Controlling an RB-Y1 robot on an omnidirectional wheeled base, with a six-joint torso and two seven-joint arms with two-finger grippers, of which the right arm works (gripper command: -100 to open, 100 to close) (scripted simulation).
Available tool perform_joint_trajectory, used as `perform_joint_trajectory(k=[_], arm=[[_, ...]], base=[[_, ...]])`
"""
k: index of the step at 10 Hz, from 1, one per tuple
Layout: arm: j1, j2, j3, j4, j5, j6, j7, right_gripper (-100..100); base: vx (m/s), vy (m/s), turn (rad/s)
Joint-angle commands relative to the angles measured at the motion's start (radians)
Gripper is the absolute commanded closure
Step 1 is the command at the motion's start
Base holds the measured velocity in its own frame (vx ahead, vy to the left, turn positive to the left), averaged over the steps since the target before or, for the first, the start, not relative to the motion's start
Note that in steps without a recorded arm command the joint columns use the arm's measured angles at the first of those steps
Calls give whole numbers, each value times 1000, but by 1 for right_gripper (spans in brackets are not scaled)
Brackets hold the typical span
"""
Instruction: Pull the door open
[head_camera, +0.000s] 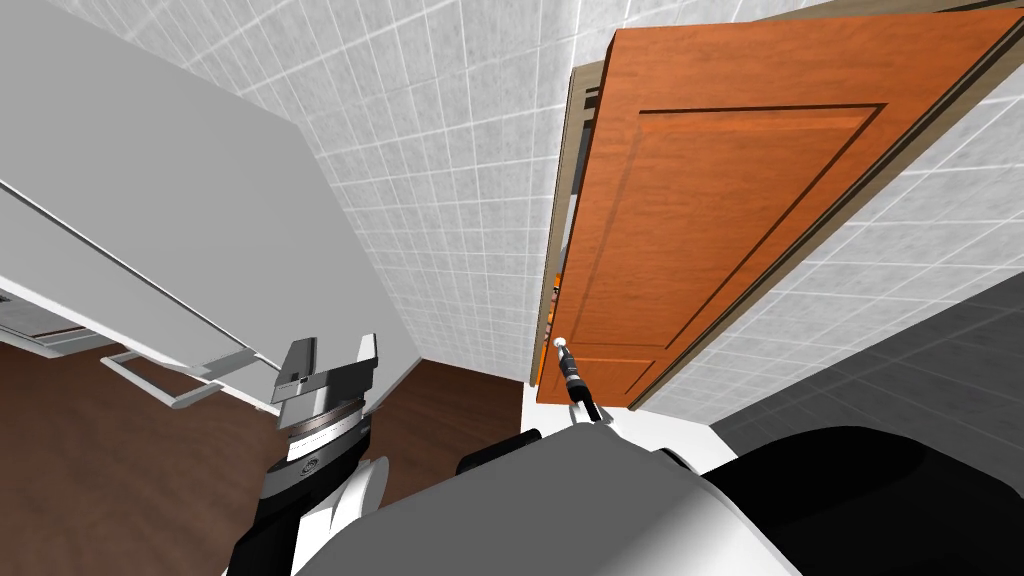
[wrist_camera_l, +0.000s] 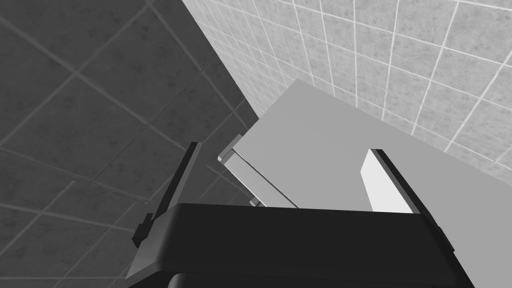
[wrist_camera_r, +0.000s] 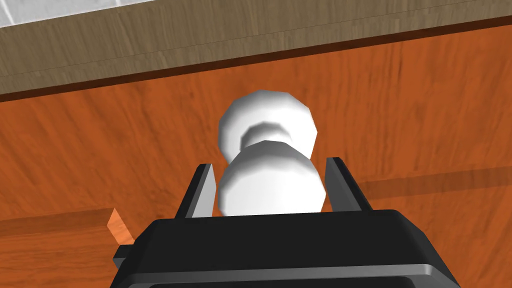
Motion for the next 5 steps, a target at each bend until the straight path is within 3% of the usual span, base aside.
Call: perform_joint_trajectory(k=[1,5], arm=[[-3,-1,14,1,-13,-3,-50,100],[-9,-8,34,11,-37,-7,-134,100]], base=[[-23,-6,25],[-25,-5,19]])
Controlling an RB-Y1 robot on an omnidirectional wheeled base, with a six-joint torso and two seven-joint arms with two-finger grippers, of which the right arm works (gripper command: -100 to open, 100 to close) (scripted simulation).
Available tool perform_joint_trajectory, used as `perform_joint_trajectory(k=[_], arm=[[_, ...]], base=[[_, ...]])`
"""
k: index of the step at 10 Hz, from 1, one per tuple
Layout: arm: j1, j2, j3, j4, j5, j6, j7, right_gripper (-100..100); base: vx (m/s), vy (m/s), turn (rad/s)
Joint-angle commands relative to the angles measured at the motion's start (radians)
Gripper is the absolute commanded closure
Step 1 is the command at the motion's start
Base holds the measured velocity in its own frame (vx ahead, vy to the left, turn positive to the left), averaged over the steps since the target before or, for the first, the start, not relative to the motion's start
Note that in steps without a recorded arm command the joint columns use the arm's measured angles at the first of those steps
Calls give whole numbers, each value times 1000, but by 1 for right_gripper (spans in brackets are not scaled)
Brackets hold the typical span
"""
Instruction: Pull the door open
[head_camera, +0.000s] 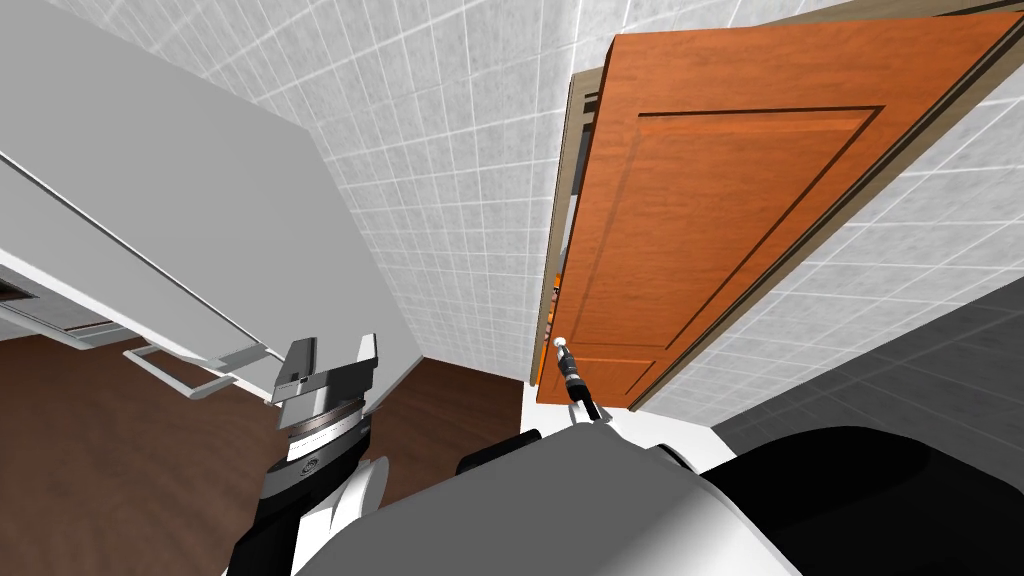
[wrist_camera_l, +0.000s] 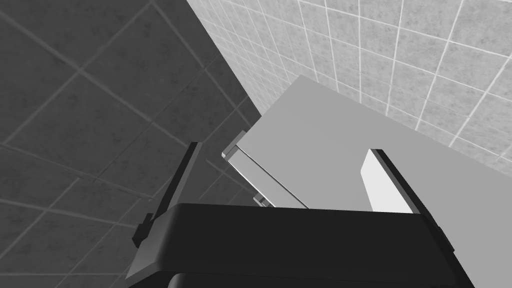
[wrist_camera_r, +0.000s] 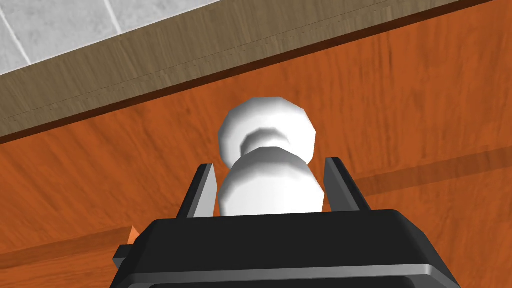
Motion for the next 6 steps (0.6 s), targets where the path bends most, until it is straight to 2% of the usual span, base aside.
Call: perform_joint_trajectory(k=[1,4,5,6], arm=[[-2,-2,13,3,-14,-2,-50,100],[-9,-10,33,12,-37,-6,-127,100],[-9,-10,33,12,-37,-6,-135,100],[-12,-13,43,17,-49,-8,-173,100]], base=[[-27,-7,20],[-32,-6,23],[-17,-1,9],[-22,0,17]])
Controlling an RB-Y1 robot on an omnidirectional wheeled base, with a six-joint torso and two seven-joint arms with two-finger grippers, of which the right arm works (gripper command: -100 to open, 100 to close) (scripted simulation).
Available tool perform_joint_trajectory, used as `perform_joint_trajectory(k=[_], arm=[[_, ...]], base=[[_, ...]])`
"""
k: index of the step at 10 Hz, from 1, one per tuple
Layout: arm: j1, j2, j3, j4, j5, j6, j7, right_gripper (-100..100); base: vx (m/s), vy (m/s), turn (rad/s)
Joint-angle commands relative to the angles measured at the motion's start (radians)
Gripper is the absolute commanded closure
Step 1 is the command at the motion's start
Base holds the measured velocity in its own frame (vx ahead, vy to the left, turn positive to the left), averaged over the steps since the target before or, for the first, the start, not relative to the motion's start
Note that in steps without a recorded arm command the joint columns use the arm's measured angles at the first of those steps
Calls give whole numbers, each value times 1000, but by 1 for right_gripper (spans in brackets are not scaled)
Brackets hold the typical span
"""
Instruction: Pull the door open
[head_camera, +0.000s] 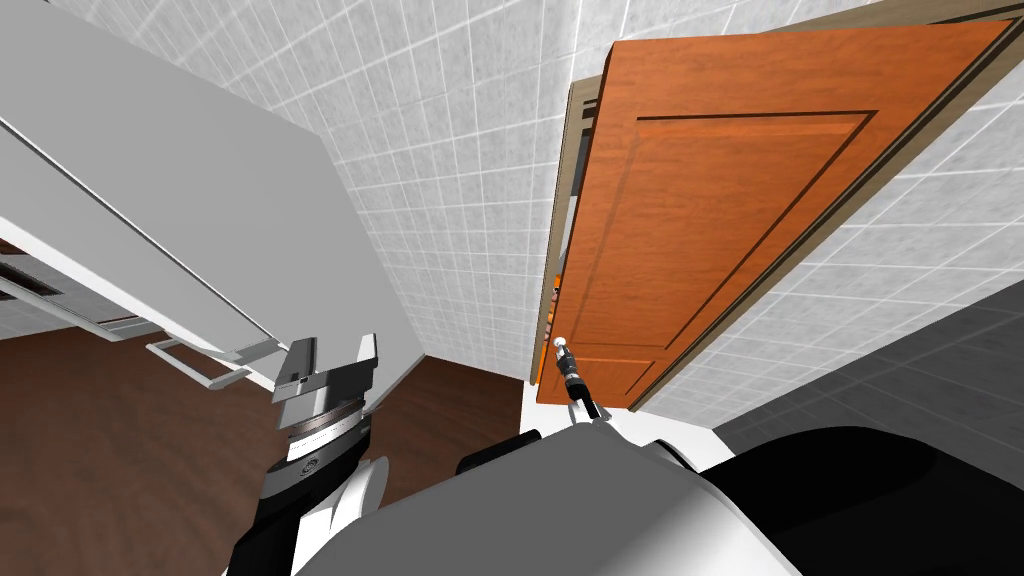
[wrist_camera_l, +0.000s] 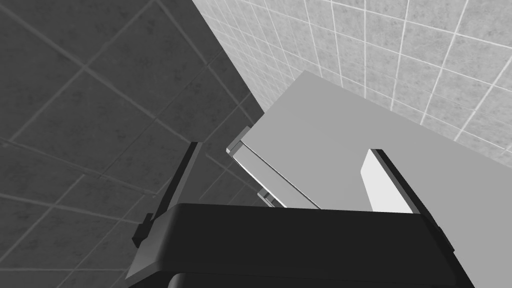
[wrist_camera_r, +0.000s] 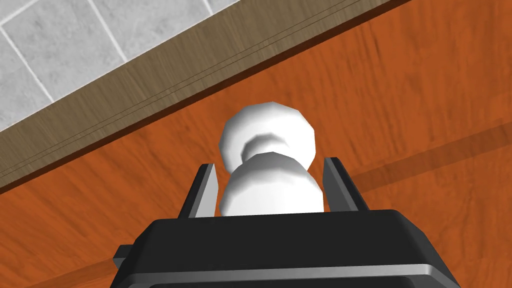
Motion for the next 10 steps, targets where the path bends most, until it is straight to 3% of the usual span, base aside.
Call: perform_joint_trajectory(k=[1,10], arm=[[-1,0,6,5,-6,-2,-28,100],[-20,-22,65,32,-74,-13,-266,100]], base=[[-18,-3,12],[-25,-7,20]])
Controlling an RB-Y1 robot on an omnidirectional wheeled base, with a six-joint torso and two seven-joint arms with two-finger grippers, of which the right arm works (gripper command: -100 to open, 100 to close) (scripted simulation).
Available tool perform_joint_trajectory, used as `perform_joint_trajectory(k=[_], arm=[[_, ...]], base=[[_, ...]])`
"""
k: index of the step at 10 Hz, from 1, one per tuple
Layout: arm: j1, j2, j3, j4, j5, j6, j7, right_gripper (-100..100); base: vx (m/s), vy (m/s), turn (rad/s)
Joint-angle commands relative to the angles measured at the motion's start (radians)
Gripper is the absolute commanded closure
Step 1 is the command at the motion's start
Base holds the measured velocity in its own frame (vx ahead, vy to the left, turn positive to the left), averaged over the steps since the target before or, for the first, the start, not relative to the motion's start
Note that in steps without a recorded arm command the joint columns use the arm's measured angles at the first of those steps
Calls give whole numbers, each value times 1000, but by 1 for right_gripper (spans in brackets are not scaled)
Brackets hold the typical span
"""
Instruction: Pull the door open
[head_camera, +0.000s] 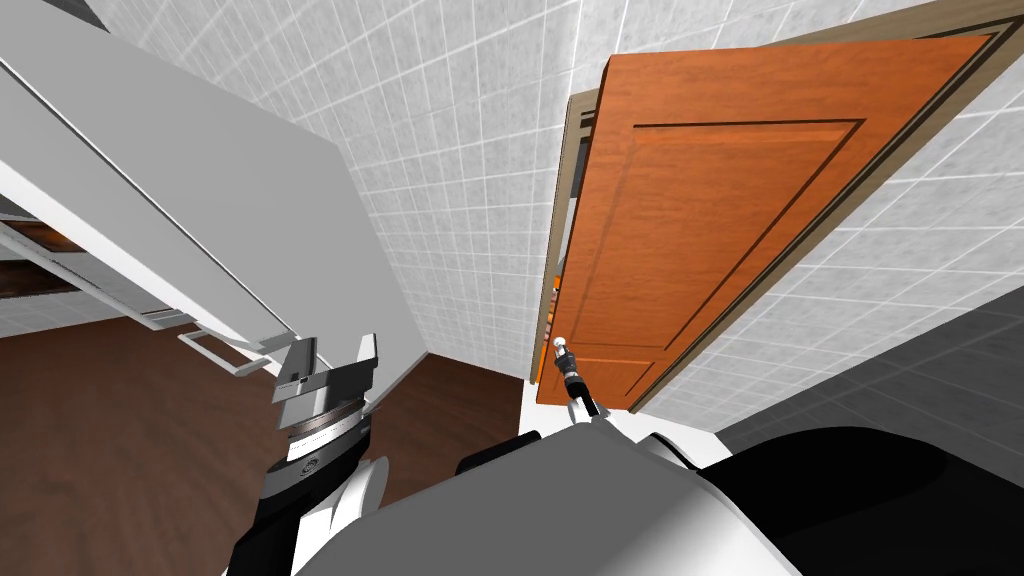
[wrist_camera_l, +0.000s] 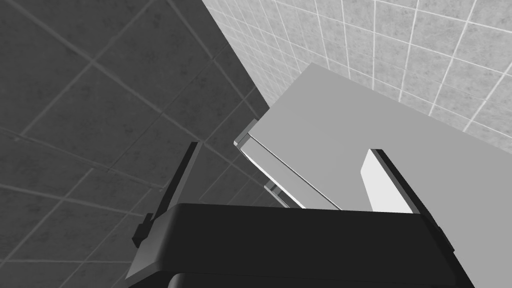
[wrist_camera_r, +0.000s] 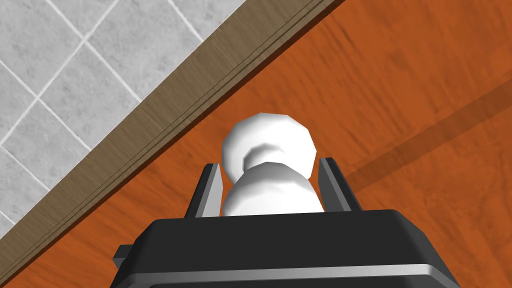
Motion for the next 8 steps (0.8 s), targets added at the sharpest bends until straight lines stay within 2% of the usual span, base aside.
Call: perform_joint_trajectory(k=[1,8], arm=[[-1,-1,6,17,-6,-3,-35,100],[-16,-18,52,38,-59,-12,-231,100]], base=[[-18,-3,10],[-26,-5,19]])
